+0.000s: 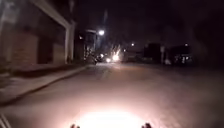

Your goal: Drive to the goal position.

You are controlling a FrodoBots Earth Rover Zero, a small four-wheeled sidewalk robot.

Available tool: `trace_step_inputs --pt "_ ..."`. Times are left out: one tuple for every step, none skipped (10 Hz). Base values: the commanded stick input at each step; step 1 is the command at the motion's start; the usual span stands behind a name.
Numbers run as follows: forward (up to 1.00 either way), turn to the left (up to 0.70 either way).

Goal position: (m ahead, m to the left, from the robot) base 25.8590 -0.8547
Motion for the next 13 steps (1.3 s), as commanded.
trace_step_inputs --pt "0.70 0.00" --pt "0.70 0.00" --pt "0.70 0.00" --pt "0.70 0.00" --pt "0.70 0.00" --pt "0.70 0.00" --pt "0.70 0.00" --pt "0.70 0.00" --pt "0.70 0.00" --pt "0.70 0.00" --pt "0.70 0.00" --pt "0.70 0.00" --pt "0.70 0.00"
